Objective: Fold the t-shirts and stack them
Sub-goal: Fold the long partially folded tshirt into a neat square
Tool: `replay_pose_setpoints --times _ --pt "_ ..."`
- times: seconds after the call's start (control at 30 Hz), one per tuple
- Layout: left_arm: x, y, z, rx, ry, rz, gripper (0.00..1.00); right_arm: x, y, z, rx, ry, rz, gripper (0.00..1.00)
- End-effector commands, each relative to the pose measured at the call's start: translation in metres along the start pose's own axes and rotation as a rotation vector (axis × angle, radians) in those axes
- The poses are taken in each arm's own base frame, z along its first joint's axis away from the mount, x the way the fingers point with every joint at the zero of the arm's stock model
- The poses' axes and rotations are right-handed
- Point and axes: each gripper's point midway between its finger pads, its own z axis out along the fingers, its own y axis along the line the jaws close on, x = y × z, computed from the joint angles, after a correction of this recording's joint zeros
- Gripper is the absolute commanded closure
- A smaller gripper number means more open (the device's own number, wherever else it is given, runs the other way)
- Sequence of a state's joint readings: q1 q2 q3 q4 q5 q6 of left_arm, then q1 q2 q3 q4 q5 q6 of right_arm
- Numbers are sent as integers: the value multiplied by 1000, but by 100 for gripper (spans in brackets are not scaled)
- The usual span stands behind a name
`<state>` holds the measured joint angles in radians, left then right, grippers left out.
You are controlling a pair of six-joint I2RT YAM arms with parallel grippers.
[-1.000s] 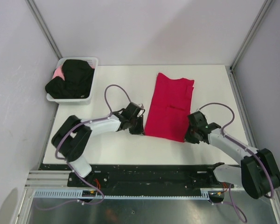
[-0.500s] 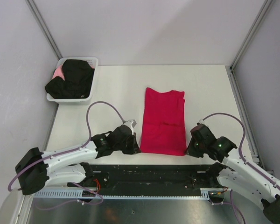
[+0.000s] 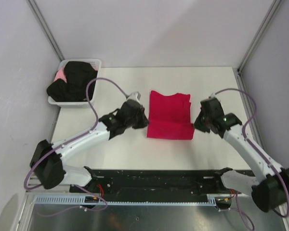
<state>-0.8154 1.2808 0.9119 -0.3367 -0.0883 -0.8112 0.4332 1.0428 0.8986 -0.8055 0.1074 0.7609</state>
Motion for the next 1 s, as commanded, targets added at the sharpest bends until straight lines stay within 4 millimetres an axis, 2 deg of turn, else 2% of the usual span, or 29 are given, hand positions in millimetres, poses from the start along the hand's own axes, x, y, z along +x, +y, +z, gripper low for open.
replay_pose_setpoints --times 0.0,0.07,0.17,0.27,0.47,0.57,0.63,0.73,0.9,0.97 --pt "-83 -14 17 -23 -152 21 100 -85 42 11 -88 -179 -53 100" --pt "-108 -14 33 -43 -172 19 100 -113 52 27 -95 -217 -54 100" --pt "-141 -13 63 -64 -183 19 100 -145 61 61 -114 -237 -37 100" --pt "-159 -1 102 -101 -170 18 100 -170 66 97 -133 -251 -13 100" --pt "-178 33 171 -163 -141 -1 100 -195 72 170 -166 -219 20 100" --pt "-186 45 195 -169 -135 -8 100 -199 71 200 -162 -181 29 100" --pt "-191 49 203 -166 -137 -12 100 -204 74 210 -161 -173 29 100" --pt "-200 49 206 -162 -152 -9 100 -213 78 212 -162 -180 26 99" --pt "-218 48 201 -155 -187 2 100 -227 83 204 -159 -210 8 89" --pt "-227 47 199 -143 -197 12 97 -235 85 199 -161 -230 5 81"
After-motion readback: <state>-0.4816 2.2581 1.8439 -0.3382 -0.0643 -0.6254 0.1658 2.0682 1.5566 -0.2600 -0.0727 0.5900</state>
